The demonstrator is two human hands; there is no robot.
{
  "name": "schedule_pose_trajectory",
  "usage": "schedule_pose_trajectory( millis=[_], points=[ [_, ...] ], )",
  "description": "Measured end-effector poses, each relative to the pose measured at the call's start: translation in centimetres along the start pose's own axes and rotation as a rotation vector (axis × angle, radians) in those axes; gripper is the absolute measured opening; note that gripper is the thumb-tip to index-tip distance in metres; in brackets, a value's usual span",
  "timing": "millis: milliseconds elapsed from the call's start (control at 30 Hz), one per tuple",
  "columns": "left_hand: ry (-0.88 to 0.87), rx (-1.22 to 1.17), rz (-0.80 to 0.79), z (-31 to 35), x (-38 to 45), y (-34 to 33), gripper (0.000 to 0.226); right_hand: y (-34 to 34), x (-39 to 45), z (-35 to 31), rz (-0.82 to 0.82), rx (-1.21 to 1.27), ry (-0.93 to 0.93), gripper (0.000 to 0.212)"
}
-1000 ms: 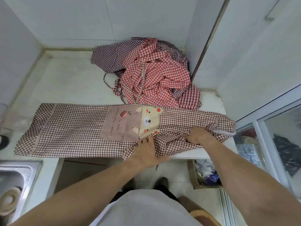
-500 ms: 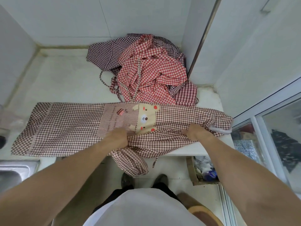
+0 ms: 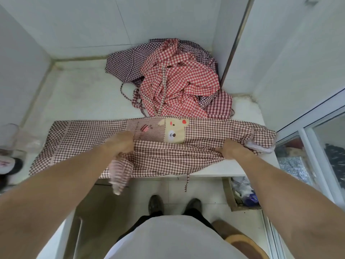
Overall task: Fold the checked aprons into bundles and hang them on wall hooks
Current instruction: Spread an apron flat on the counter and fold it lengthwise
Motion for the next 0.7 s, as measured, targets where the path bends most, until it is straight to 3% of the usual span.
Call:
schedule_pose_trajectory(
  millis=[100,233,300,400,467,533,633,700],
  points=[
    [0.152,-0.033,0.070,-4.4,0.5,0.1,0.028,-0.1,0.3,0.1,-0.004,0.017,0.000,0.049],
    [0.307,-0.103,0.321,-6.6,0.5,0.4,0.053,-0.2,0.2,-0.3,0.014,0.035,0.004,0.048],
    [0.166,-0.109,0.491,-5.1,-0.1,-0.6,0.057,0.0,0.0,-0.5,0.017,0.033,-0.007,0.050],
    [-0.216,-0.265,0.689,-0.7,-2.1,-3.4,0.032,0.2,-0.3,-0.9,0.024,0.034,-0.026,0.053],
    [-0.327,-0.333,0.625,2.1,-3.2,-5.3,0.030,0.5,-0.7,-0.8,0.020,0.062,-0.037,0.049],
    [-0.310,-0.323,0.454,3.6,-3.1,-7.1,0.046,1.0,-1.2,-0.9,0.106,0.121,-0.010,0.043],
    [-0.224,-0.291,0.240,3.9,-2.2,-8.8,0.074,1.4,-1.5,-1.1,0.349,0.239,0.254,0.042],
    [-0.157,-0.322,0.134,3.3,-1.6,-9.1,0.092,1.5,-2.2,-0.8,0.318,0.307,0.390,0.041]
  ],
)
Point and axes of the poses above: each hand's wrist, its own x-axis towards the middle knuckle, its own y-axis out of the back of the hand, z = x × y, the point moved 2 cm from there along x, towards the middle knuckle, and after that the axes turned 1 degree about y, right-handed, at the moved point
